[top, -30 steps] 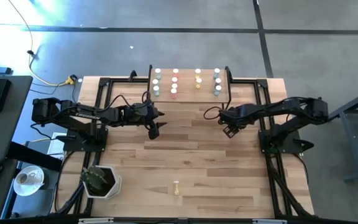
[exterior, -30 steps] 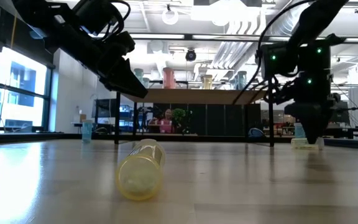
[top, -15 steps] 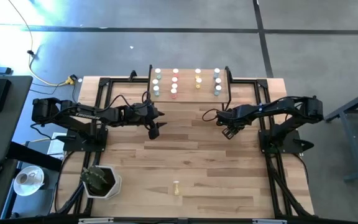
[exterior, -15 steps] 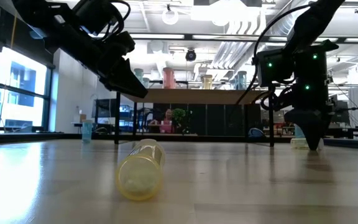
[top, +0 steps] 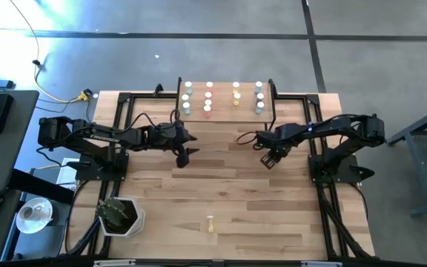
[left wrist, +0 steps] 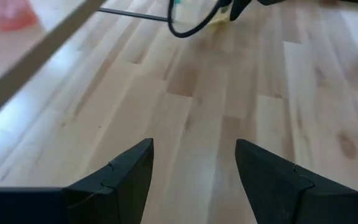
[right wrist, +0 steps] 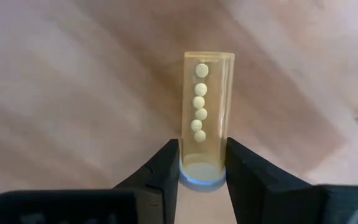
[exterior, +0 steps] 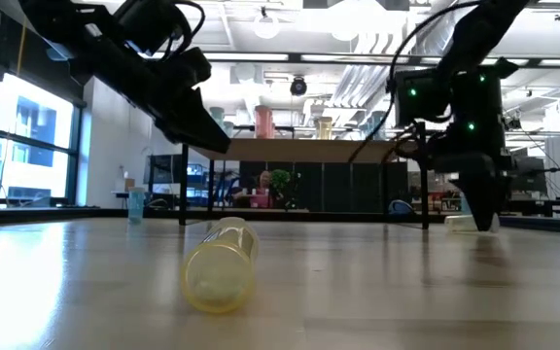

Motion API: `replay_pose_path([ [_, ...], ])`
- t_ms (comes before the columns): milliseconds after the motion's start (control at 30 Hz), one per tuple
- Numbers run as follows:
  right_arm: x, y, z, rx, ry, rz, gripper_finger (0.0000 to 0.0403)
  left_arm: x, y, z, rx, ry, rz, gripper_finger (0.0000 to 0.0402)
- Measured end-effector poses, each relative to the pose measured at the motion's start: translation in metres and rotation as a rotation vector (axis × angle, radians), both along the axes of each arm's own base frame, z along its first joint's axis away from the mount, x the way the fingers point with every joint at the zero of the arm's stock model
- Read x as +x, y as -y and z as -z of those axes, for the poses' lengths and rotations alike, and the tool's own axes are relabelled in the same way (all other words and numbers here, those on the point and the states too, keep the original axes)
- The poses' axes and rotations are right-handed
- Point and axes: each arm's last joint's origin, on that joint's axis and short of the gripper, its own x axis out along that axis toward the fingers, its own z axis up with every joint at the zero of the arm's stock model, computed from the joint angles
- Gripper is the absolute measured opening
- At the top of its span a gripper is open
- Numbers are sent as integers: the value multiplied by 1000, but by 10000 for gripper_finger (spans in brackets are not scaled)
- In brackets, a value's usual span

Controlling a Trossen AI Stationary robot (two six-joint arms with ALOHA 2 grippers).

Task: Pick and place medicine bottles onto shelf by color
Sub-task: Put the yellow pill bottle on the shelf

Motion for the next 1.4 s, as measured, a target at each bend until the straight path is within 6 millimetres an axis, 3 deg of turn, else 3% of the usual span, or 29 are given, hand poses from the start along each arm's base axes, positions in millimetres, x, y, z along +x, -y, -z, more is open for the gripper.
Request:
replay_pose_path([
  [300, 32, -30, -17, 61, 206, -167, 92, 2, 7, 0, -90, 28, -2, 218],
  [633, 71, -64, -63, -3, 457, -442, 92, 5, 16, -1, -229, 76, 10, 218],
  [1067, 97, -65, -117, -481, 492, -939, 92, 14, 18, -21, -437, 316, 76, 218],
  [1400, 105, -66, -130, -854, 329, -1234, 92, 27, 15, -49, -435, 418, 93, 218],
])
